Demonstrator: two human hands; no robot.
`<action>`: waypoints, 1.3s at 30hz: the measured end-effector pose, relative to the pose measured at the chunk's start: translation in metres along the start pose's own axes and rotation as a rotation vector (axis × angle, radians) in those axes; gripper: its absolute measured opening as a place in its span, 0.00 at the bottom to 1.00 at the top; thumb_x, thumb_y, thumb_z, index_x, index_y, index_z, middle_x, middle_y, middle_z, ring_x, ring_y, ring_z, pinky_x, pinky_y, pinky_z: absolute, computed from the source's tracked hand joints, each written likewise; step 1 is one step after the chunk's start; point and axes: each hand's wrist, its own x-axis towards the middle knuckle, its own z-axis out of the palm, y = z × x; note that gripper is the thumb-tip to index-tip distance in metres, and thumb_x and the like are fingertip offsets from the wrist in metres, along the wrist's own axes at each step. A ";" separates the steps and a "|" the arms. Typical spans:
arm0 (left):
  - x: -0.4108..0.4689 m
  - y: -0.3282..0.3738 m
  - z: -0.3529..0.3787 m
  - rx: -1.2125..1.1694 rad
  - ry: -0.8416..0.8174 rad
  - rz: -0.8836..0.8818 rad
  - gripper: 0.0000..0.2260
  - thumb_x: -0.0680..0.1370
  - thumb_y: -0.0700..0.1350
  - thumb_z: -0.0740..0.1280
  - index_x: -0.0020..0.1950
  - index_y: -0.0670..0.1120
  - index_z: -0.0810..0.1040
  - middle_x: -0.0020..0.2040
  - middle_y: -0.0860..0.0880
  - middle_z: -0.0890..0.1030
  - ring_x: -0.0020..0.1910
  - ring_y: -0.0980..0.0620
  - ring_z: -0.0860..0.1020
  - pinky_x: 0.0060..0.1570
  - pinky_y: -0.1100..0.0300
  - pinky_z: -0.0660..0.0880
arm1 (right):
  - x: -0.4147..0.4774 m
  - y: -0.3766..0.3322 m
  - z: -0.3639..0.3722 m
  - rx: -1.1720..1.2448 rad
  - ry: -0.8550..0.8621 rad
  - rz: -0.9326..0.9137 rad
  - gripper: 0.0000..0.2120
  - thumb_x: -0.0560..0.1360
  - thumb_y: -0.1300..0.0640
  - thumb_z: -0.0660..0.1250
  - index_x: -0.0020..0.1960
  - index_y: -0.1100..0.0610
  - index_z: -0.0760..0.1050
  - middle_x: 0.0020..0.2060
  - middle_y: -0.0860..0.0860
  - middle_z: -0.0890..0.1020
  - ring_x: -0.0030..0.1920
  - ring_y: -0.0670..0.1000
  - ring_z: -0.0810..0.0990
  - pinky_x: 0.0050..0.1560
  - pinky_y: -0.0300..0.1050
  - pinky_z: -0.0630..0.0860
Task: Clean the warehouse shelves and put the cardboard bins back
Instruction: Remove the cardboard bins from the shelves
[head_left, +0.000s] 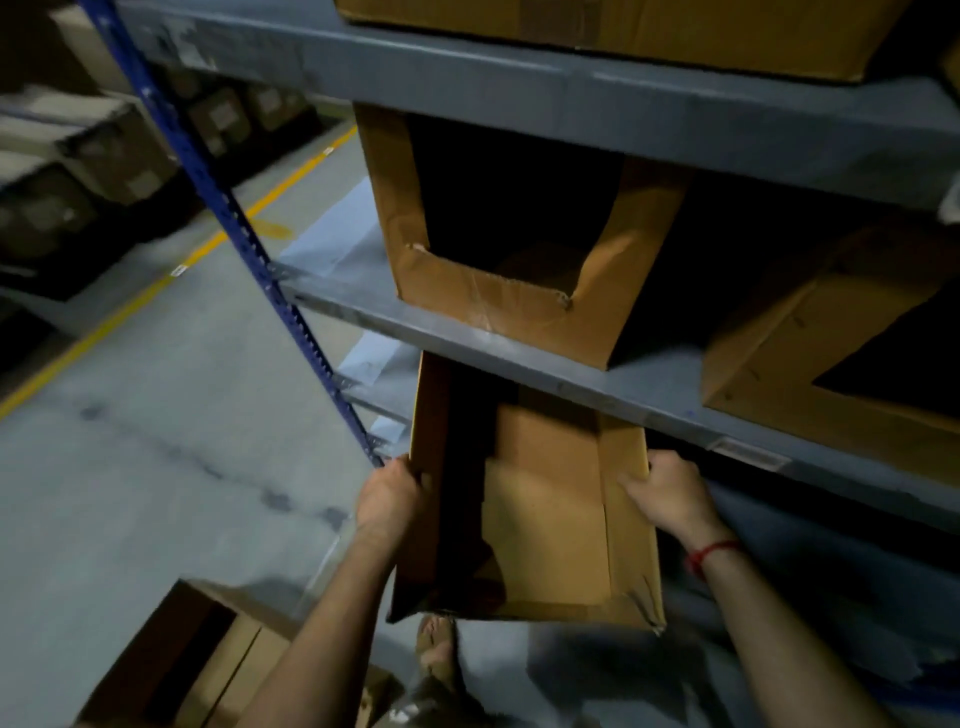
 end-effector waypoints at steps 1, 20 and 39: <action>-0.010 -0.001 0.005 -0.023 -0.009 -0.039 0.14 0.82 0.49 0.63 0.62 0.41 0.77 0.59 0.36 0.80 0.60 0.37 0.78 0.55 0.49 0.74 | -0.001 0.005 -0.002 -0.019 -0.017 -0.025 0.08 0.75 0.52 0.71 0.40 0.55 0.80 0.37 0.50 0.83 0.37 0.50 0.81 0.35 0.42 0.76; -0.205 -0.095 0.090 -0.306 0.020 -0.465 0.11 0.83 0.50 0.62 0.62 0.47 0.76 0.51 0.49 0.80 0.49 0.51 0.80 0.55 0.52 0.80 | -0.124 0.077 0.062 -0.091 -0.295 -0.249 0.09 0.71 0.52 0.72 0.38 0.56 0.80 0.33 0.50 0.84 0.35 0.54 0.83 0.37 0.51 0.82; -0.226 -0.276 0.125 -0.737 0.036 -0.838 0.13 0.82 0.53 0.62 0.62 0.48 0.76 0.46 0.51 0.81 0.43 0.53 0.81 0.48 0.50 0.82 | -0.121 -0.088 0.228 -0.425 -0.502 -0.623 0.08 0.78 0.55 0.66 0.52 0.55 0.82 0.34 0.48 0.82 0.32 0.46 0.78 0.29 0.36 0.70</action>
